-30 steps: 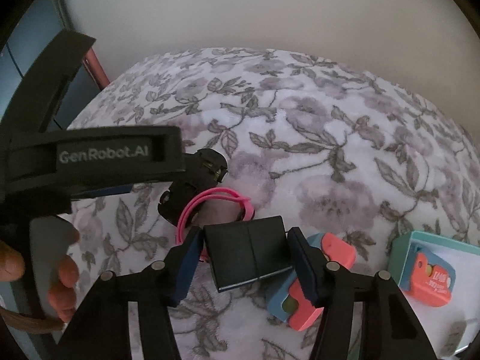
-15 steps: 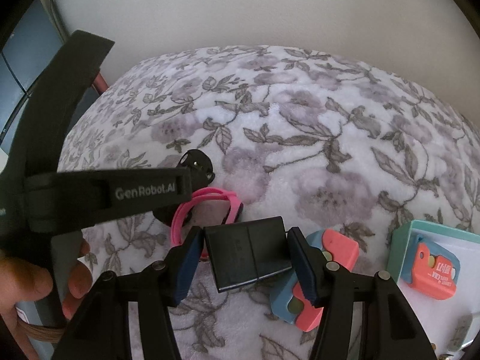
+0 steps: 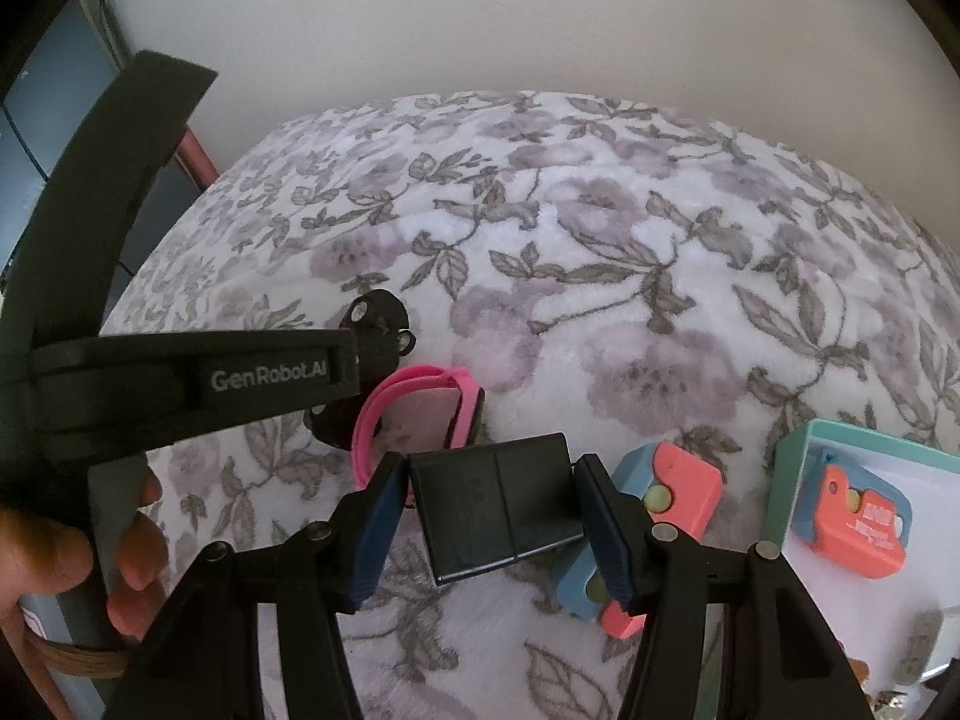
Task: Organize rigid objects
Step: 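Lift the black toy car with the left gripper while the right grasps the black charger, then carry the car and charger into the tray and open both grippers, then move both grippers back to the pink strap and coral case beside the tray, then grasp the pink strap with the left gripper while the right grasps the coral-and-blue case, then carry the strap and case into the tray and open both grippers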
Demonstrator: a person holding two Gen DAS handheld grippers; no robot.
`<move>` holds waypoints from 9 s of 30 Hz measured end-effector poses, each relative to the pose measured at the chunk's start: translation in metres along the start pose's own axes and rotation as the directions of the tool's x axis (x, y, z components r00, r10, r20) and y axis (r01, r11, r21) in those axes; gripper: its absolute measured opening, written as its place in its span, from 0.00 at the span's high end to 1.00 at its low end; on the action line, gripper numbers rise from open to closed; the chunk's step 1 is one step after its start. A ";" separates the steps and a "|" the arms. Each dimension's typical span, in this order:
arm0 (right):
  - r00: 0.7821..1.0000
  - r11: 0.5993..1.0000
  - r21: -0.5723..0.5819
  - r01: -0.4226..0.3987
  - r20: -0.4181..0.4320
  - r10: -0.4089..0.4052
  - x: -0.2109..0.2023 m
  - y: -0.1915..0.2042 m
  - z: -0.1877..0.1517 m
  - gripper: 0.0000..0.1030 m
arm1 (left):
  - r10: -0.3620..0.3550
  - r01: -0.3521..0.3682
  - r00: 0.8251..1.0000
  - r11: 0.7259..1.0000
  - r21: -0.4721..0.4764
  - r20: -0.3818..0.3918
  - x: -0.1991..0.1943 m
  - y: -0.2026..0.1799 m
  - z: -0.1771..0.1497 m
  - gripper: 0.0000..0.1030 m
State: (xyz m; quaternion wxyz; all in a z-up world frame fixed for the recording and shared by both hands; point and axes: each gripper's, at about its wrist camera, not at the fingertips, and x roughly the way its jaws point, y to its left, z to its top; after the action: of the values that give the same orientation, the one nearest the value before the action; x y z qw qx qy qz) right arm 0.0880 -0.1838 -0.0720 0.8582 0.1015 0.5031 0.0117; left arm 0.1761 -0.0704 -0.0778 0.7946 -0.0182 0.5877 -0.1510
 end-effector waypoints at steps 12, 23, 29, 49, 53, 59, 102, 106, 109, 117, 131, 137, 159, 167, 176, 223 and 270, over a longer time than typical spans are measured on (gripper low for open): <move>0.999 1.000 0.005 0.017 0.035 -0.017 -0.035 0.004 -0.006 0.41 | 0.010 -0.012 0.995 1.000 0.022 0.099 -0.055 -0.007 -0.007 0.73; 0.997 0.997 0.068 0.044 0.056 -0.048 -0.076 -0.005 -0.029 0.41 | 0.005 -0.022 0.984 0.995 0.096 0.178 -0.096 -0.033 -0.028 0.73; 0.993 0.990 0.109 0.091 0.067 -0.098 -0.102 -0.014 -0.044 0.41 | -0.039 0.013 0.977 0.992 0.126 0.211 -0.116 -0.048 -0.037 0.73; 0.958 0.892 0.378 0.247 0.043 -0.283 -0.162 -0.106 -0.087 0.41 | -0.092 0.017 0.974 0.941 0.338 0.205 -0.116 -0.145 -0.089 0.72; 0.943 0.867 0.400 0.296 0.020 -0.331 -0.165 -0.121 -0.092 0.41 | -0.104 0.028 0.978 0.923 0.383 0.179 -0.106 -0.167 -0.101 0.72; 0.934 0.834 0.450 0.319 -0.003 -0.356 -0.169 -0.145 -0.099 0.41 | -0.127 0.046 0.980 0.895 0.444 0.154 -0.097 -0.199 -0.116 0.72; 0.909 0.744 0.533 0.403 -0.139 -0.393 -0.154 -0.205 -0.129 0.41 | -0.144 0.103 0.989 0.859 0.501 0.044 -0.041 -0.254 -0.131 0.68; 0.907 0.745 0.529 0.406 -0.136 -0.398 -0.155 -0.205 -0.128 0.41 | -0.140 0.104 0.989 0.870 0.481 0.039 -0.042 -0.249 -0.128 0.59; 0.910 0.748 0.532 0.398 -0.128 -0.393 -0.157 -0.204 -0.128 0.41 | -0.143 0.109 0.989 0.875 0.471 0.037 -0.046 -0.246 -0.126 0.59; 0.907 0.757 0.516 0.401 -0.105 -0.409 -0.163 -0.197 -0.123 0.41 | -0.102 0.070 0.993 0.903 0.424 0.053 -0.056 -0.231 -0.117 0.58; 0.897 0.768 0.481 0.423 -0.104 -0.429 -0.161 -0.190 -0.118 0.34 | 0.020 -0.028 0.999 0.961 0.276 0.030 -0.052 -0.185 -0.098 0.38; 0.890 0.760 0.481 0.437 -0.111 -0.441 -0.161 -0.192 -0.119 0.22 | 0.080 -0.087 0.996 0.957 0.275 0.040 -0.049 -0.181 -0.098 0.33; 0.876 0.744 0.483 0.461 -0.113 -0.469 -0.160 -0.192 -0.119 0.00 | 0.126 -0.141 0.988 0.969 0.204 0.089 -0.054 -0.153 -0.083 0.13; 0.877 0.768 0.441 0.464 -0.106 -0.469 -0.154 -0.182 -0.113 0.00 | 0.109 -0.118 0.991 0.984 0.132 0.074 -0.060 -0.123 -0.070 0.12; 0.933 0.859 0.376 0.348 -0.044 -0.358 -0.139 -0.140 -0.095 0.00 | 0.125 -0.132 0.988 0.989 0.071 0.094 -0.079 -0.076 -0.056 0.12; 0.979 0.976 0.108 0.188 -0.096 -0.178 0.004 -0.033 -0.009 0.43 | 0.053 -0.056 0.995 0.998 -0.031 -0.080 0.019 -0.013 -0.019 0.19; 0.981 0.959 0.212 0.189 0.012 -0.196 -0.104 -0.041 -0.053 0.54 | -0.087 0.063 0.987 0.983 0.171 0.135 -0.103 -0.088 -0.058 0.51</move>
State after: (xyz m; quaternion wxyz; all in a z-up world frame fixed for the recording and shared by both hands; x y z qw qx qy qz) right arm -0.0125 -0.2285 -0.0147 0.8478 0.1422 0.4951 -0.1265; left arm 0.0748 -0.1191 0.0183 0.8267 0.0154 0.5141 -0.2279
